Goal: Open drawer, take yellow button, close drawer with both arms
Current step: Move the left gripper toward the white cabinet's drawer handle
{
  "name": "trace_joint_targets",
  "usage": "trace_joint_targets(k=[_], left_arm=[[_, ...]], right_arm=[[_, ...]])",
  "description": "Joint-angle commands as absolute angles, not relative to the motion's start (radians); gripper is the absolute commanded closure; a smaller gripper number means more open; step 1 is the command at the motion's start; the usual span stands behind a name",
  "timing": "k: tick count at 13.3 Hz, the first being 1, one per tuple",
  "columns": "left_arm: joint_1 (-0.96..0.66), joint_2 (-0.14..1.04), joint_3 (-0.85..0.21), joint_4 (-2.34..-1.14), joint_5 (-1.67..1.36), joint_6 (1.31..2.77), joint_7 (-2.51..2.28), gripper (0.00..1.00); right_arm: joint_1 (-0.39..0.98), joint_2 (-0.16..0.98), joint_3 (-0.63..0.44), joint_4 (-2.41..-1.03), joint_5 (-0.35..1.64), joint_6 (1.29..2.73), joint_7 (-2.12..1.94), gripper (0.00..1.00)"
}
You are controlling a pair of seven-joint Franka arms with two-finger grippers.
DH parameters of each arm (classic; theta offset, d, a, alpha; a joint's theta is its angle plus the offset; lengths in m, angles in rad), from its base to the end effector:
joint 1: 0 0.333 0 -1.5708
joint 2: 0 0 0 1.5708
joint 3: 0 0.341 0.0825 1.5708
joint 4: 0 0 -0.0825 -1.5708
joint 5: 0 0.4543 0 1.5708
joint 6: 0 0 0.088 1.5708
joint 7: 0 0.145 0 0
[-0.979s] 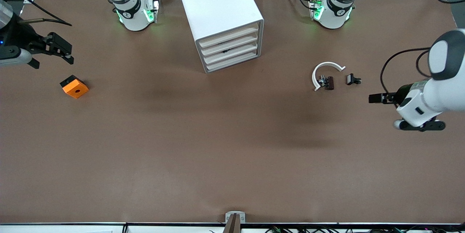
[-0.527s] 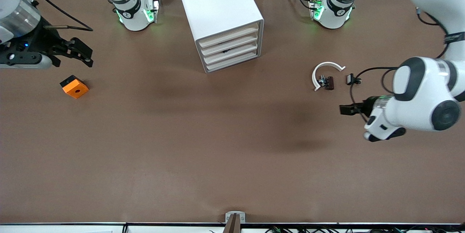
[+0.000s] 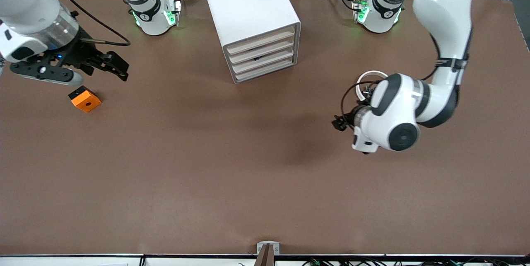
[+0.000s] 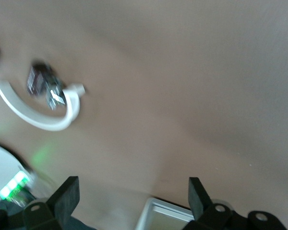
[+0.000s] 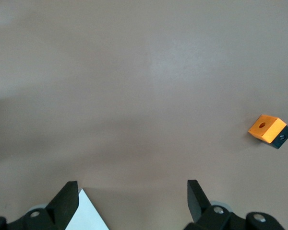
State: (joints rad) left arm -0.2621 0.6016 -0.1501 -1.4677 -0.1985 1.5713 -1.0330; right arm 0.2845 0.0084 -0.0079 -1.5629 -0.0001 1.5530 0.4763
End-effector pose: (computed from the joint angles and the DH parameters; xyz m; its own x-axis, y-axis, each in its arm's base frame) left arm 0.6440 -0.2993 0.2622 0.6473 0.6068 -0.4613 0.5467 -0.7913 -0.2737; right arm 0.6013 0.1707 0.6090 0.9800 -0.1984 -0.0162 -0.1983 -0.9801 0.0085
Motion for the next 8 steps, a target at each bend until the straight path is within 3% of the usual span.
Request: trace_joint_targets(k=[1, 8], left_arm=[[-0.34, 0.643, -0.141, -1.447, -0.254, 1.569, -1.243, 0.0], [-0.433, 0.706, -0.143, -1.443, -0.517, 1.562, -1.978, 0.0]], right_arm=[[0.34, 0.017, -0.017, -1.542, -0.005, 1.539, 0.622, 0.0], [0.426, 0.023, -0.015, -1.522, -0.003, 1.543, 0.997, 0.0]])
